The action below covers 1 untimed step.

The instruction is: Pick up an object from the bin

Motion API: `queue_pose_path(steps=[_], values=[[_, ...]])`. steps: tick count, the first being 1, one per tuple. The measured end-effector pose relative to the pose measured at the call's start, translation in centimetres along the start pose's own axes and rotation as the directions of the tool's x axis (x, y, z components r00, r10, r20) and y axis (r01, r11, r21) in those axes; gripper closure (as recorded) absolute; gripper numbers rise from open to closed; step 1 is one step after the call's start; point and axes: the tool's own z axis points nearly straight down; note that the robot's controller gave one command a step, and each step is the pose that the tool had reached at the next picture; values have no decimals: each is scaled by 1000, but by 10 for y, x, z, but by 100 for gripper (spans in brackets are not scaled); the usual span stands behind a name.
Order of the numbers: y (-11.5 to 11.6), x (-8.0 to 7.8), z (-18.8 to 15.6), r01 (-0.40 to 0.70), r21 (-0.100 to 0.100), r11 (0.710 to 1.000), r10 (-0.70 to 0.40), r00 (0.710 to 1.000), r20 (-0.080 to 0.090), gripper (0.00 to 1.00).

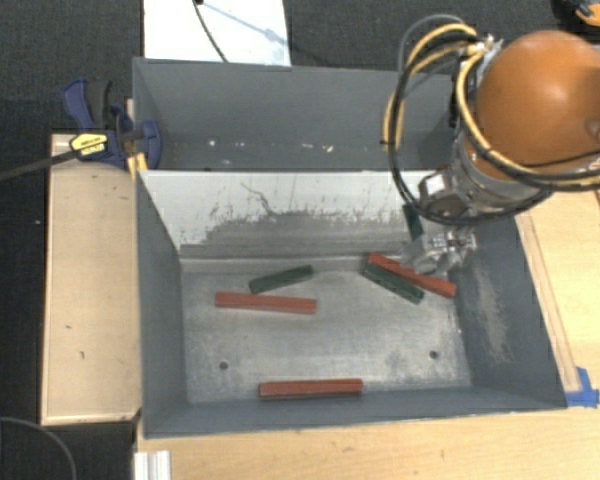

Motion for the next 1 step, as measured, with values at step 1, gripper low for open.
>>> queue_pose_path(steps=[1], values=[[-7,1,32,56,9,998,-56,998,0,100]])
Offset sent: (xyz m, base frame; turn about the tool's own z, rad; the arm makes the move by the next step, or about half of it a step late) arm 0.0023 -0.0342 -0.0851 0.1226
